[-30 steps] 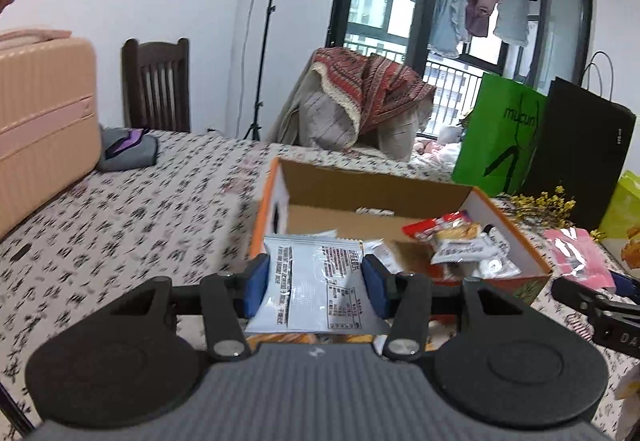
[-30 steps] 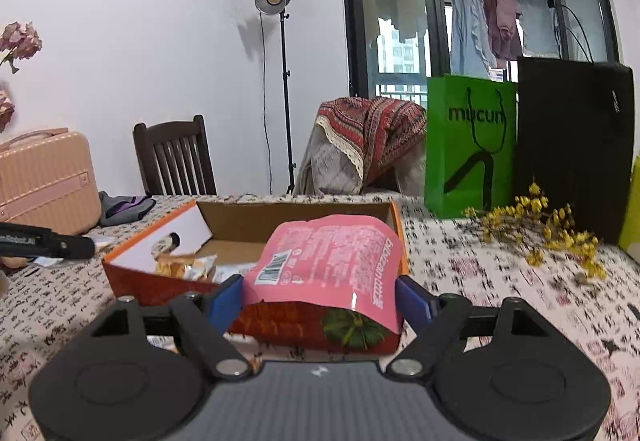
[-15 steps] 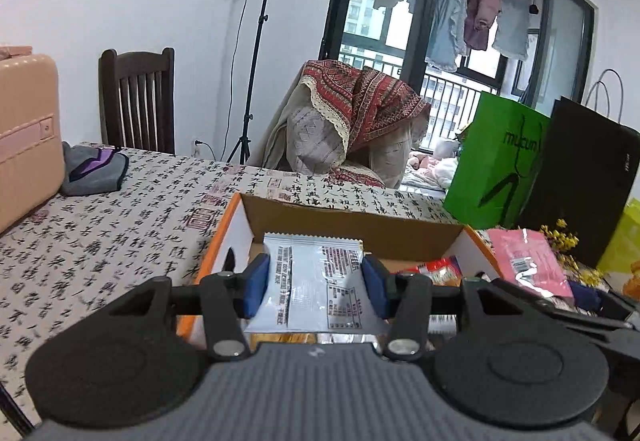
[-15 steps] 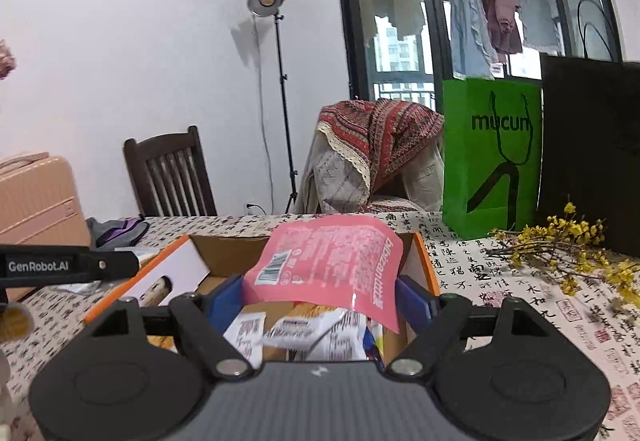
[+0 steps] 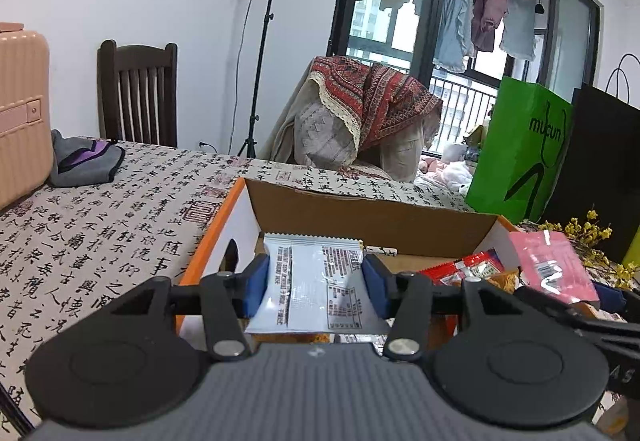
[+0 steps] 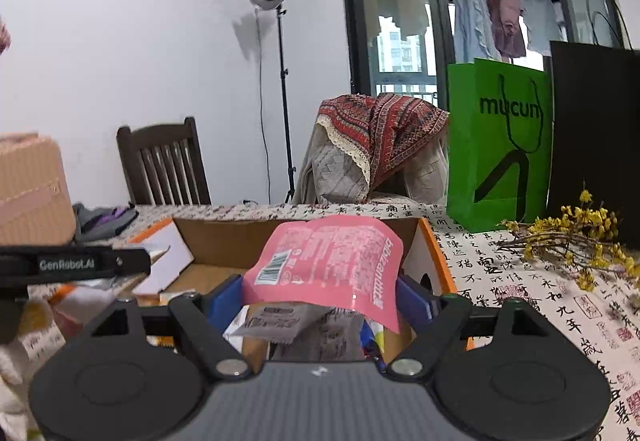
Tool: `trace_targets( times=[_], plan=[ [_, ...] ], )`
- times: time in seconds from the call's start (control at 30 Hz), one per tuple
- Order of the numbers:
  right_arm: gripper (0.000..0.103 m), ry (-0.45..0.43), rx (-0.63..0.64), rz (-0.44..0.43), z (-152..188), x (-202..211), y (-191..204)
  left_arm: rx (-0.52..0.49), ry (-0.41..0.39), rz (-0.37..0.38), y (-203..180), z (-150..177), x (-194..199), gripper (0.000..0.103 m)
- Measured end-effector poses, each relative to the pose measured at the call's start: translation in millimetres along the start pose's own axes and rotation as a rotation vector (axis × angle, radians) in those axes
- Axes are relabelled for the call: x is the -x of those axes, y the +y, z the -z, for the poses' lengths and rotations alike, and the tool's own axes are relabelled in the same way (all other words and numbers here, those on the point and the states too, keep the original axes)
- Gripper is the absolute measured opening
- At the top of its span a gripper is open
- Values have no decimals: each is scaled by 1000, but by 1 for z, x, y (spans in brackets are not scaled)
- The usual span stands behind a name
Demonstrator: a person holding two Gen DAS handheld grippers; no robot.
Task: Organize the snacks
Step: 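Lower both packets into the box and open both grippers, then withdraw both grippers from the box back to the snack pile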
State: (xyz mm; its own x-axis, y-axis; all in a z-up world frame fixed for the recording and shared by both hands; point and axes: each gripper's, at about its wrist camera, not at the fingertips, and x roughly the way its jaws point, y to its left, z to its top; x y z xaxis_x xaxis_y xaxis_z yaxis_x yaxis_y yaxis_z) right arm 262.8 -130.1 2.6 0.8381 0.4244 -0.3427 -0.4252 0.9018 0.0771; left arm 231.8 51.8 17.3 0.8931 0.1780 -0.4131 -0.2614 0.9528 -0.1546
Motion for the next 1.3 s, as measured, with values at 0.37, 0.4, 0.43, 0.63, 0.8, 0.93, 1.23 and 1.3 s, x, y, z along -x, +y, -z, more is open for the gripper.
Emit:
trace_targets(
  times=[0.37,0.4,0.43,0.63,0.8,0.93,1.23,1.3],
  plan=[
    [103,6,25,12,7,1,5,18,-109,6,-2,3,21,103],
    [103,3,31,13,7,1,6,17,-106,7,-2,2,21,103],
    [103,0,36,14,7,2,7,15,-106,7,-3,2,21,103],
    [103,-9,29,15,6,5,6,17,-115,6,-2,1,24,103],
    [103,-13,5,5,-2,13,4,47,-120,5,-1,-7,38,103],
    [103,-28,-14,-22,-16,31,6,68,-157,24,1,-20,62,103],
    [103,-26,6,-67,-25,70,18,63,-150,17,11,-23,103,103],
    [103,-16,16,-68,-21,78,22,59,-137,13,17,-18,110,103]
  ],
)
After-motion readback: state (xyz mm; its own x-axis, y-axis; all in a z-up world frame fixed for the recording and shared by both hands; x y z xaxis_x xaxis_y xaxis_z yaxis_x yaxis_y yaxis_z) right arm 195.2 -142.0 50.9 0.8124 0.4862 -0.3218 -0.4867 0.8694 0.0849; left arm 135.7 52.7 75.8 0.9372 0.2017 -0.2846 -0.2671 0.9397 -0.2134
